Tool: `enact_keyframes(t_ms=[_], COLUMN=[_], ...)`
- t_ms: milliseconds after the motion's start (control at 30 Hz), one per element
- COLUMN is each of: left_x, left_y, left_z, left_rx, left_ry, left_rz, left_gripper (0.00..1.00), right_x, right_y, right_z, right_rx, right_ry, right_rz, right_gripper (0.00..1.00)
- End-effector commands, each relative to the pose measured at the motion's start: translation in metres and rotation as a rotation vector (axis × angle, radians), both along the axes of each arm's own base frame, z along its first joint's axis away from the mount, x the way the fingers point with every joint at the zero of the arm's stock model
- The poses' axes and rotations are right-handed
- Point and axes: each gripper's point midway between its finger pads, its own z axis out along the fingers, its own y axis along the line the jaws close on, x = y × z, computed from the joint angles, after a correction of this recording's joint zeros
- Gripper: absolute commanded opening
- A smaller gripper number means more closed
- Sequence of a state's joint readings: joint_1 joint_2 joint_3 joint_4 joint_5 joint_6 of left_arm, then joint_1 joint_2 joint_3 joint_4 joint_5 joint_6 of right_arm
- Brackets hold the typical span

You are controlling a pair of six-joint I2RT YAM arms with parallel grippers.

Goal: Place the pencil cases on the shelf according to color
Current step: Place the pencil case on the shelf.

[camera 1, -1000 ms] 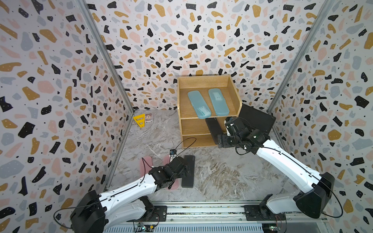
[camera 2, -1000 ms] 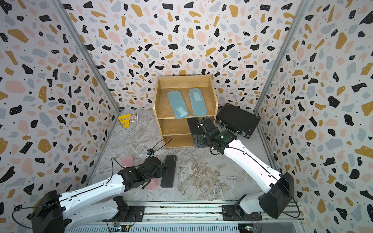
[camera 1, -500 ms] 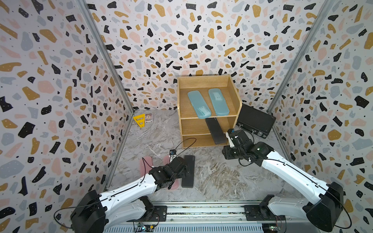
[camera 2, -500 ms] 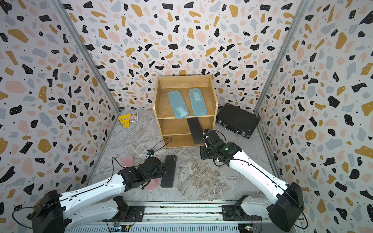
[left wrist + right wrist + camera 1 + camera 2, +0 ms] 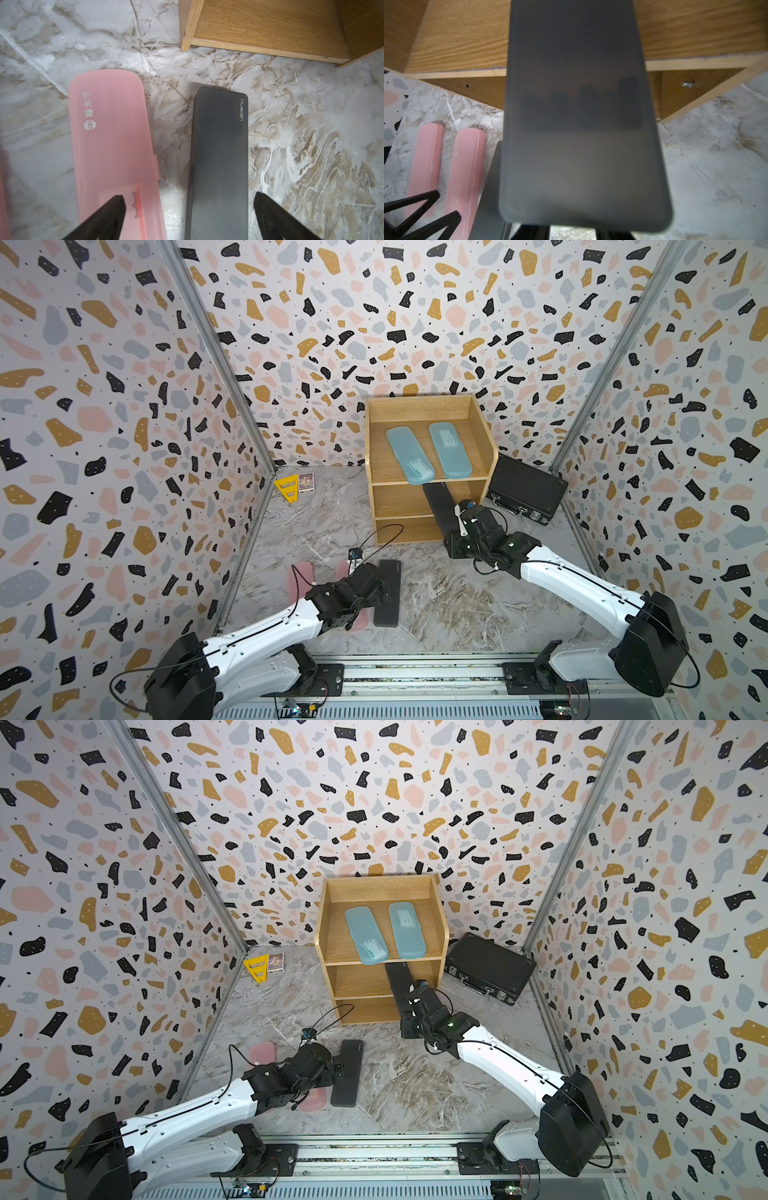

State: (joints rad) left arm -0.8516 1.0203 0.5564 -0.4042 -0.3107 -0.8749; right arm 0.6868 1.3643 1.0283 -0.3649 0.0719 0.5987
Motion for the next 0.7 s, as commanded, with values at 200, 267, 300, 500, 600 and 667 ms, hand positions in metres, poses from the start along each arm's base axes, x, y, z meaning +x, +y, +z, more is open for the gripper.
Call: enact_keyframes(t_ms=[200,267,300,500,600,667], left_x=[-0.004,-0.004,-0.004,-0.003,-0.004,-0.005], left_y=[0.013,0.012,0.012,0.003,-0.005,-0.011], left_z=[-0.007,-0.01,-0.011,-0.017,-0.022,-0.022], left_rx=[0.04,0.036,0.034,0.029,0.027,0.041], left_ry=[0.003,0.006,0.008,0.027,0.058,0.078], left_rz=[0.013,0.012,0.009,-0.019,-0.045,-0.09], left_gripper=[1.0,1.0,1.0,1.0,1.0,1.0], right_x=[0.035,0.04,0.043,0.044,0.029,0.017], right_y=[0.015,0.016,0.016,0.015,0.015,0.009], right_z=[0.026,0.026,0.026,0.033,0.041,0.046], right_rx=[0.053,0.048,0.046,0.072,0.095,0.098], right_ry=[-0.086,-0.088,-0.091,-0.1,-0.096,-0.089], right_rz=[-0.024,-0.026,-0.029,-0.016,0.037,0.046], right_gripper=[0.39,0.39,0.39,0.41,0.57,0.68])
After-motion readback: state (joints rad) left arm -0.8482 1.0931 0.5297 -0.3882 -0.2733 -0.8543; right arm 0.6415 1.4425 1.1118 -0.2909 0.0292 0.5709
